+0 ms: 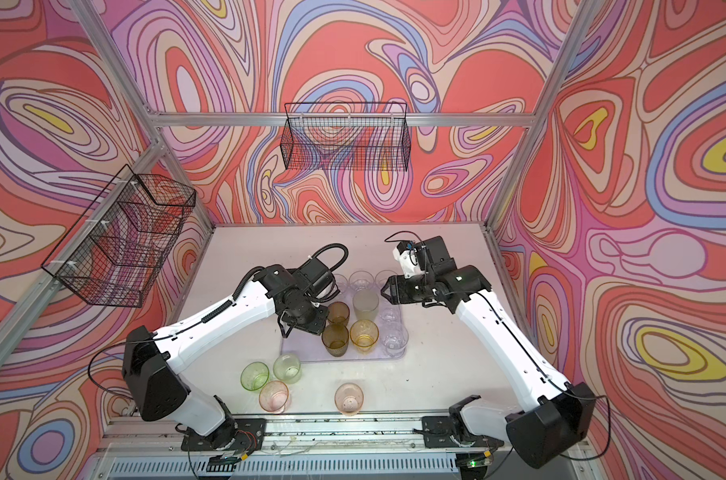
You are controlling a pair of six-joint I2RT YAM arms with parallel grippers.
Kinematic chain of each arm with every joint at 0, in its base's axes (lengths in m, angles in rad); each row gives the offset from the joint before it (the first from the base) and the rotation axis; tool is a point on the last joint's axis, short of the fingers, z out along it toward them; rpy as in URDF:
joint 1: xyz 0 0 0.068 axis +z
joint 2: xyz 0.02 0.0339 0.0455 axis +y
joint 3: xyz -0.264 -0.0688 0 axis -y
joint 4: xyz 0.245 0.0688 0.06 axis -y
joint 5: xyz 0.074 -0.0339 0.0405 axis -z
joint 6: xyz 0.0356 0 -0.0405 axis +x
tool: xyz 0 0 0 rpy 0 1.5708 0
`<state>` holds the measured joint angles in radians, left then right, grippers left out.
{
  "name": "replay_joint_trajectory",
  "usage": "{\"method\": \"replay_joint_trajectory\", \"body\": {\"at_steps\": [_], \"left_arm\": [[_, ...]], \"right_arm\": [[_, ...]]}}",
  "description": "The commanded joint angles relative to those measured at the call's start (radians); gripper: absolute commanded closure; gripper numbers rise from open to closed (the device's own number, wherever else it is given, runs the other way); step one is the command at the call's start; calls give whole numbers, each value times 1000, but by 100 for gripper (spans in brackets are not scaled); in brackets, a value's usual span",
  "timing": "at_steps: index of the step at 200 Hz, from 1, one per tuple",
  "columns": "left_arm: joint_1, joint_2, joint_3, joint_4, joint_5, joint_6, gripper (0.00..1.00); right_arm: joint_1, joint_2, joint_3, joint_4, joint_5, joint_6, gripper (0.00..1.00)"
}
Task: Place the glasses into the tray
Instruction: 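Move the left gripper down over the pink textured cup near the robot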
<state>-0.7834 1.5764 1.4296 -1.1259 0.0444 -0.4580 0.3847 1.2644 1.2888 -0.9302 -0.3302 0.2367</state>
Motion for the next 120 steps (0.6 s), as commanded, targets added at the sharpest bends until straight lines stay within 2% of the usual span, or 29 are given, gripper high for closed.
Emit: {"method": "replay_joint_trajectory", "body": {"at_steps": [1, 46, 120], "left_arm": [[5, -49, -29, -32, 33, 47, 48], [-16, -124, -109, 1, 102, 94, 47], [-127, -153, -182, 43, 97, 119, 50]], "right_arm": [[-6, -8, -15, 15, -5, -6, 45], [-7, -10, -24, 29, -2, 0, 45], [-7, -7, -26, 40, -6, 4, 45]]}}
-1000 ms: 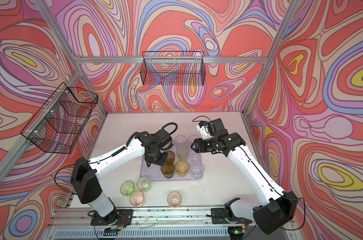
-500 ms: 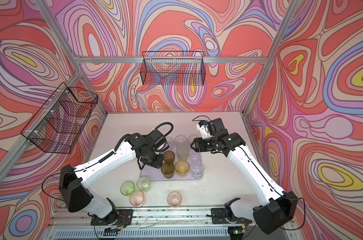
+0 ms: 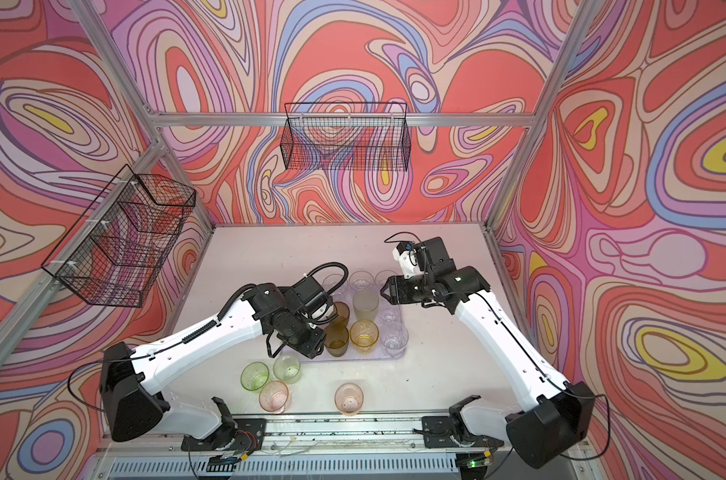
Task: Place the glasses into the tray
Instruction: 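Move the left gripper down over the pink textured cup near the robot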
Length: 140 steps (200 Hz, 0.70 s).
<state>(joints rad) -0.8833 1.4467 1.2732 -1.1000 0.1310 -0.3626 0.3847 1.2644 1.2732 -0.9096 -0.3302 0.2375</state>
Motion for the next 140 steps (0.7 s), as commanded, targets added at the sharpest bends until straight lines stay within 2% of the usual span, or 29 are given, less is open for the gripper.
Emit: {"method": "replay_joint_trajectory", "body": {"at_steps": [1, 56, 123, 140], "left_arm": [[-28, -23, -27, 18, 11, 24, 50], [-85, -40, -62, 79, 22, 10, 55], [-164, -45, -97, 125, -6, -4, 55], [-180, -42, -106, 148, -5, -8, 59]], "right_arm": [[-7, -7, -11, 19, -6, 3, 45], [-6, -7, -9, 16, -6, 4, 45], [-7, -9, -7, 16, 0, 5, 45], [-6, -9, -5, 15, 5, 7, 45]]}}
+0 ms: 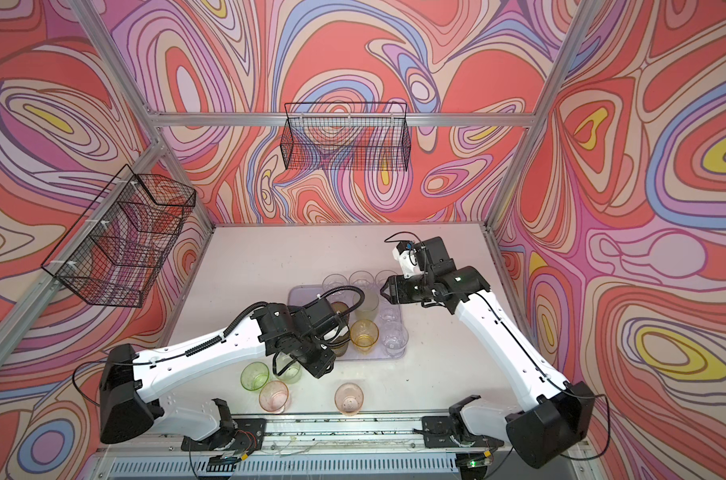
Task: Place the glasses into the tray
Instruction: 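Move the left gripper down over the pink textured cup near the robot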
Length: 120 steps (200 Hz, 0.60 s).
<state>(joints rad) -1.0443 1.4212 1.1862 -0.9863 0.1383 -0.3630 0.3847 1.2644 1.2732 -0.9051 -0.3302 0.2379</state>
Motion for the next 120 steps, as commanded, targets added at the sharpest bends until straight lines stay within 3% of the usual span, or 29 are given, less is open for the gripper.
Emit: {"method": "replay_joint_trajectory", "body": {"at_steps": [1, 120], "left_arm": [[-20, -16, -19, 35, -13, -8, 59], [-143, 75, -38, 101, -45, -20, 64]], "right_arm": [[-7, -8, -4, 10, 5, 6, 45], [-7, -32, 11, -12, 46, 28, 44]]}}
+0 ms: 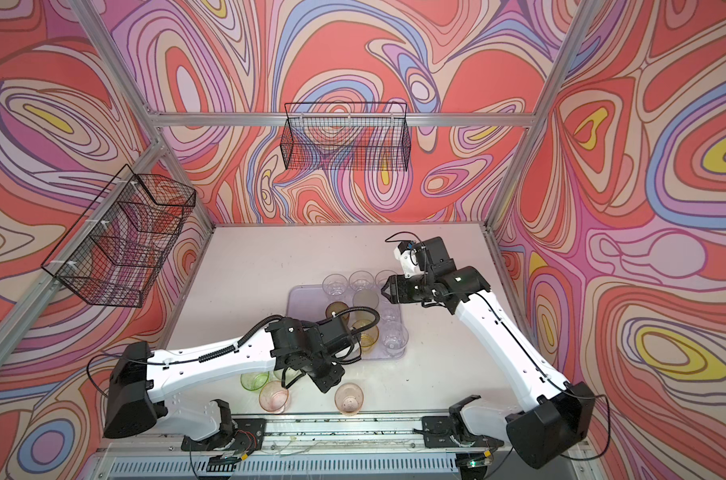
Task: Place the glasses into the tray
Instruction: 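Move the left gripper down over the pink textured cup near the robot, then close the left gripper on the pink cup's rim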
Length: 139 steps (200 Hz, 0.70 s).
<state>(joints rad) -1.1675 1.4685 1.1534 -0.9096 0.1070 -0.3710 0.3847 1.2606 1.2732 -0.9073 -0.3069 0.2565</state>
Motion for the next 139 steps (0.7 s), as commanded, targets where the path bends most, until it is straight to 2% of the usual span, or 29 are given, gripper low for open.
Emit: {"method": "replay_joint_trajectory", "body": {"at_steps": [1, 50, 139], "left_arm": [[-20, 29, -5, 25, -13, -12, 64], [-55, 91, 15, 38, -14, -14, 66], [-58, 164, 40, 35, -17, -1, 72]], "right_arm": [[-6, -28, 11, -11, 23, 9, 44], [-7, -31, 12, -16, 29, 6, 43], [-6, -32, 13, -27, 35, -2, 43]]}}
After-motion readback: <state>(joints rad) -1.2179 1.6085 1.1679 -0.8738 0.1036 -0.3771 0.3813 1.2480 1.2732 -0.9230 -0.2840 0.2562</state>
